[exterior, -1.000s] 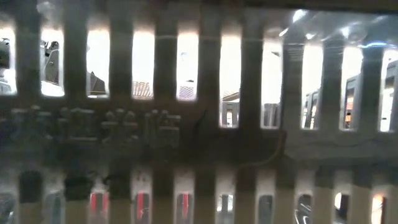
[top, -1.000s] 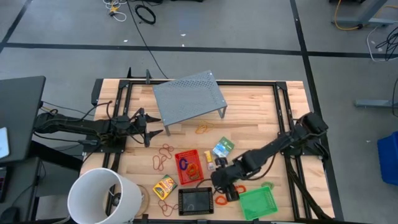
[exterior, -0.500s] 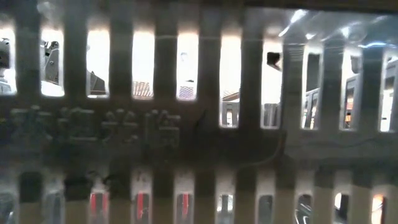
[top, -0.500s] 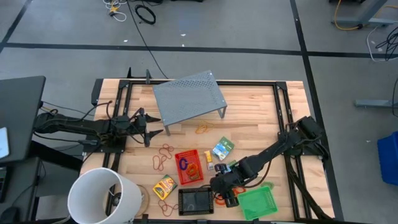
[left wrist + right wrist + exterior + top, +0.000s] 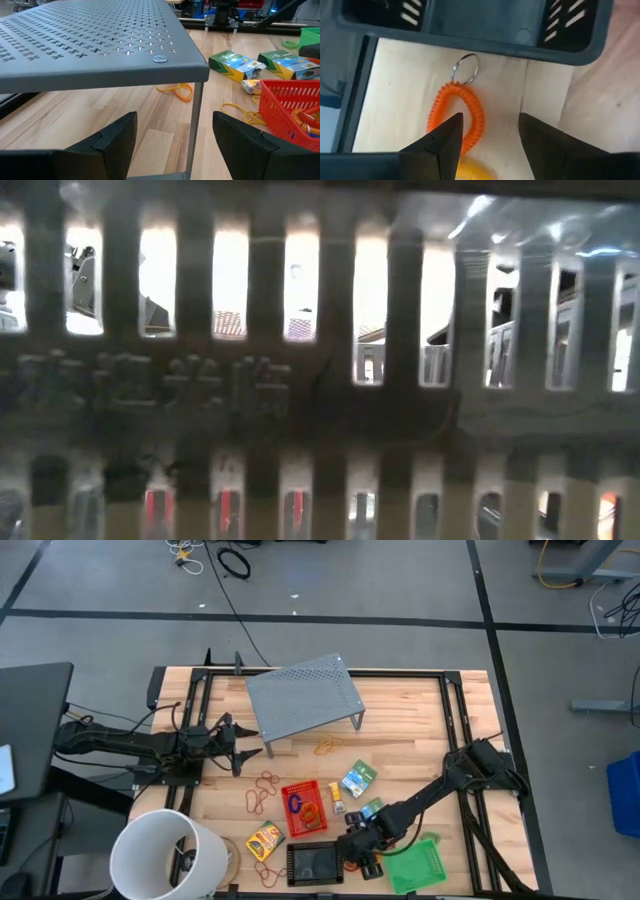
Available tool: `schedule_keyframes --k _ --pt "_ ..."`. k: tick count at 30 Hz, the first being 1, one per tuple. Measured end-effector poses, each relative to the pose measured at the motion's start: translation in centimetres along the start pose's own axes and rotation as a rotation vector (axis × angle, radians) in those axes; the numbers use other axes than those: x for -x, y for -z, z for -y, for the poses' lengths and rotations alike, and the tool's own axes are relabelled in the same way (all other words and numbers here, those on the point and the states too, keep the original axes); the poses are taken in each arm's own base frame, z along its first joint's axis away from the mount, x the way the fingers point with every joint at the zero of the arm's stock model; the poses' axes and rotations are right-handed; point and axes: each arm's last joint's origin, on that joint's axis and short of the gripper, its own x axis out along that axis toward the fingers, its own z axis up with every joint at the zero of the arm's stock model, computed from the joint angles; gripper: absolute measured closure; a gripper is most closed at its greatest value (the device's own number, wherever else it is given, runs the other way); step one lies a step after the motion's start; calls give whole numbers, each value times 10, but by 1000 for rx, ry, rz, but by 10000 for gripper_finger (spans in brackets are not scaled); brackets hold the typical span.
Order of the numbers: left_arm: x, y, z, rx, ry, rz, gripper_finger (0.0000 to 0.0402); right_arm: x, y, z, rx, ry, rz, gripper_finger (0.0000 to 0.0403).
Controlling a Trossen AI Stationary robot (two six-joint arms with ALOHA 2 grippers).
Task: Pick & Place Office Desk Supplies
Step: Put the left orange spring keychain into the red bin
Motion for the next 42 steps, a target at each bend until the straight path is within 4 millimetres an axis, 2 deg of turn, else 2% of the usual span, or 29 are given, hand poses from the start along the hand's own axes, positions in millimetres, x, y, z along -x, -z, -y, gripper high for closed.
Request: schedule_keyframes --k 5,8,11,14,16,23,33,42 --pt "0 0 0 5 0 -1 140 -9 4 -4 8 55 -4 209" --pt "0 0 0 5 -1 0 140 -10 5 -6 17 83 1 233" --pt "0 0 0 4 -2 1 140 -11 6 -7 31 109 5 285" --pt "0 0 0 1 -2 1 140 -11 7 -7 37 120 2 363" --pt "0 0 0 -1 -3 1 140 -11 7 -8 44 122 5 386" --pt "0 0 0 -1 -3 0 140 1 7 -13 73 152 33 397" --pt "0 1 0 -1 -3 -10 140 44 7 -20 71 255 95 399" --pt "0 1 0 -4 -3 -8 140 71 -11 1 154 446 233 402"
